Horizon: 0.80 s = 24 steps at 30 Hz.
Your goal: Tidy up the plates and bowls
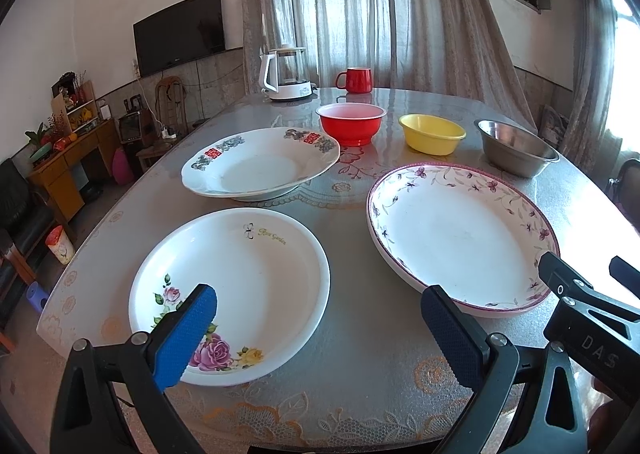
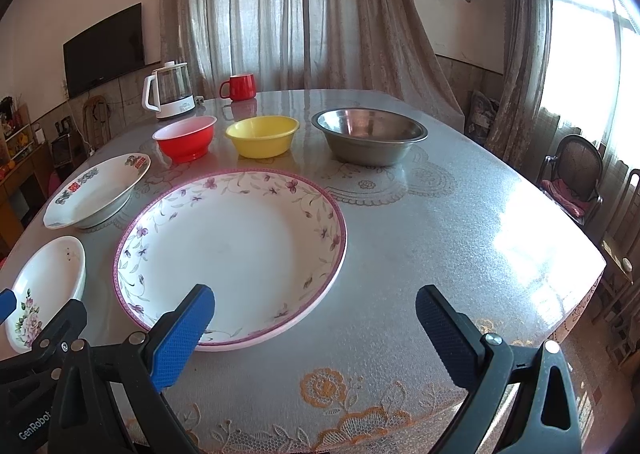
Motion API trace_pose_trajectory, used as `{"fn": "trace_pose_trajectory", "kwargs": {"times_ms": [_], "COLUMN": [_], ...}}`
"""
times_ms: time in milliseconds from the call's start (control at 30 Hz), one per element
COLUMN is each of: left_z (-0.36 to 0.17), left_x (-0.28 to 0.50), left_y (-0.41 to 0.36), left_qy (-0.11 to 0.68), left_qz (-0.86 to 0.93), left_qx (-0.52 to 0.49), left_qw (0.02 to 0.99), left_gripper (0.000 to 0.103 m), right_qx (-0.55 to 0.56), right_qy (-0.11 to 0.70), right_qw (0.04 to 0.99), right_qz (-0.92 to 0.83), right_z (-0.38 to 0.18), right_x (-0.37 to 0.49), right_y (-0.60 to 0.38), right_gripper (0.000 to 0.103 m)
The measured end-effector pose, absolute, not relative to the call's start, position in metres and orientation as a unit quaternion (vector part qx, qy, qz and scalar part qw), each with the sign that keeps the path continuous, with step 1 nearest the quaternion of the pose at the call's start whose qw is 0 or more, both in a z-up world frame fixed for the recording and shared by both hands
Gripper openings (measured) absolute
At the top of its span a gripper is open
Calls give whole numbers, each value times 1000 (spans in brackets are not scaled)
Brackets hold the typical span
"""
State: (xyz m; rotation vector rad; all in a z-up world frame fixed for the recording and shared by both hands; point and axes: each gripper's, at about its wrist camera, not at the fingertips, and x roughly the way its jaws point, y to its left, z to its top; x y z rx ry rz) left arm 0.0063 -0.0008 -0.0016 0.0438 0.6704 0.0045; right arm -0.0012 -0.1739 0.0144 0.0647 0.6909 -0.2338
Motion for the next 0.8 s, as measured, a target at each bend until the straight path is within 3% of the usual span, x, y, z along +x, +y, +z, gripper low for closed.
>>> {"fn": "trace_pose_trajectory", "kwargs": {"times_ms": [800], "left_z": [-4], "left_x": [8], "left_y": [-8], "left_qy": [338], "left_qz": [-1], "left_qx": [29], "left_qw": [941], "left_gripper": [103], "right_qx": [38], "right_qy": [343], "right_qw": [932], "right_qz": [-113], "right_z": [8], "right_x": [2], "right_y": [-182], "right_gripper": [103]}}
